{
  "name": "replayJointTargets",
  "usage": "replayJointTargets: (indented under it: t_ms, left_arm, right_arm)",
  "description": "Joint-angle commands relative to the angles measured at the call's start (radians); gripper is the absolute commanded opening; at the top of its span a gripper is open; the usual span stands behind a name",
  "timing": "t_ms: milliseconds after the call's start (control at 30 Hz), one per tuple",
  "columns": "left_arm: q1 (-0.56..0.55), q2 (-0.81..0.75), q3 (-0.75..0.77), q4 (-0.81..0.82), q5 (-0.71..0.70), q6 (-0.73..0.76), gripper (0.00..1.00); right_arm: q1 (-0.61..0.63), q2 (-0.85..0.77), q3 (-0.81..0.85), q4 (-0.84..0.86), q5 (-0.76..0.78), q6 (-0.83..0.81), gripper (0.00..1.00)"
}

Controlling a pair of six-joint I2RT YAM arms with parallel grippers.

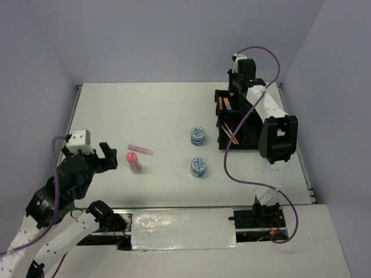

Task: Sort the stationery into containers
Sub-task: Place the pen in the storage box.

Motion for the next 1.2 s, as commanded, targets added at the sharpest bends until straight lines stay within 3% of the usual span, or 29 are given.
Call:
replayJointTargets:
  t_ms: [0,167,500,800,933,1067,1100,1133,1167]
  left_arm:
    - [-0.005,-0.179,-0.065,0.142,-0.07,0.005,0.99]
    - [-0.005,-0.183,-0.054,0.1,-0.125,-0.027,0.99]
    - [-0.005,-0.03,-0.048,0.099,-0.068,-0.018,0.99]
    - [-0.005,-0.034,-0.054,0.105,-0.062,-0.012,0.99]
    - [-0.005,-0.02,-0.05,0.099,-0.076,-0.019,0.99]
    - [0.001,0.065,-0.015,0.041,-0.204,-0.097,0.99]
    - [0.004,0.094,-0.002,0.013,-0.235,-0.139,0.99]
    - [0.008,0.172,0.036,-0.051,-0.26,-0.235,0.99]
    - [0.008,0.22,0.06,-0.085,-0.261,-0.289,0.99]
  right_arm:
    - [-0.007,0.066,0.099,-0.126,0.048,-0.073,0.04]
    - [-0.01,0.112,0.128,-0.134,0.055,-0.089,0.06]
    - [-0.011,0.112,0.044,-0.105,0.084,-0.08,0.16]
    - [-0.013,0.109,0.048,-0.108,0.049,-0.063,0.52]
    - [-0.008,0.062,0.048,-0.117,0.023,-0.044,0.57]
    - [0.024,-0.055,0.011,-0.114,-0.02,-0.015,0.6]
    - [0.036,-0.085,-0.028,-0.107,-0.028,-0.005,0.7]
    - [0.073,-0.16,-0.051,-0.087,-0.024,0.003,0.92]
    - [0.096,-0.202,-0.081,-0.076,-0.014,0.003,0.92]
